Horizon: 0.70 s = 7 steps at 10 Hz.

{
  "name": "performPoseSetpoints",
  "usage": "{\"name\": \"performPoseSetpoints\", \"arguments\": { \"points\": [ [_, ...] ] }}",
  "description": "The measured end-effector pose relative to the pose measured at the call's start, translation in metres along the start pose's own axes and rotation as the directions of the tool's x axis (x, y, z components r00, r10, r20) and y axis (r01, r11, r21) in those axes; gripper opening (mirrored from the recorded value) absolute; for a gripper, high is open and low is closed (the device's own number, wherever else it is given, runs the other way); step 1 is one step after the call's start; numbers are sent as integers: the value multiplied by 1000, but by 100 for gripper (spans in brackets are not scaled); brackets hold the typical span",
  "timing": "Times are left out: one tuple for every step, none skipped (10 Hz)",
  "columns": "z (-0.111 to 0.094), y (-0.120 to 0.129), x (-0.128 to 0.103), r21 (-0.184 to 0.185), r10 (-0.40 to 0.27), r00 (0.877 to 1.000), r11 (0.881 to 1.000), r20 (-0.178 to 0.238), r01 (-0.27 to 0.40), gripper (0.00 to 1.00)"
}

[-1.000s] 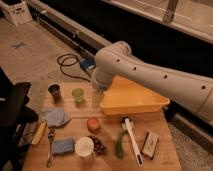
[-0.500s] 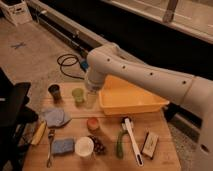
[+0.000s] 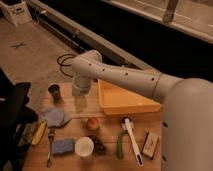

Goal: Place towel in paper cup

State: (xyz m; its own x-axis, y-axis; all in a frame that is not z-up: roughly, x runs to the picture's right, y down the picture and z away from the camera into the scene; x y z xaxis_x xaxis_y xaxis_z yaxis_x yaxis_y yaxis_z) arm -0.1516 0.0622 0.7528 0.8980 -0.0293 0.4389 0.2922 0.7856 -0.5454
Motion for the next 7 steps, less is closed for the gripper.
{"name": "performPoseSetpoints", "arguments": {
  "points": [
    [11,-5,-4,-7,-13,1000,1000,1,13,80],
    [14,-9,-6,-7,-17,1000,1000,4,17,80],
    [17,-14,-7,-9,-21,1000,1000,9,21,80],
    [21,-18,-12,-13,-25,1000,1000,16,26,80],
    [25,-22,-16,-17,-30,999,999,23,30,80],
    [30,-24,-19,-23,-33,999,999,31,33,80],
    [38,-26,-21,-35,-35,999,999,41,36,80]
  ]
}}
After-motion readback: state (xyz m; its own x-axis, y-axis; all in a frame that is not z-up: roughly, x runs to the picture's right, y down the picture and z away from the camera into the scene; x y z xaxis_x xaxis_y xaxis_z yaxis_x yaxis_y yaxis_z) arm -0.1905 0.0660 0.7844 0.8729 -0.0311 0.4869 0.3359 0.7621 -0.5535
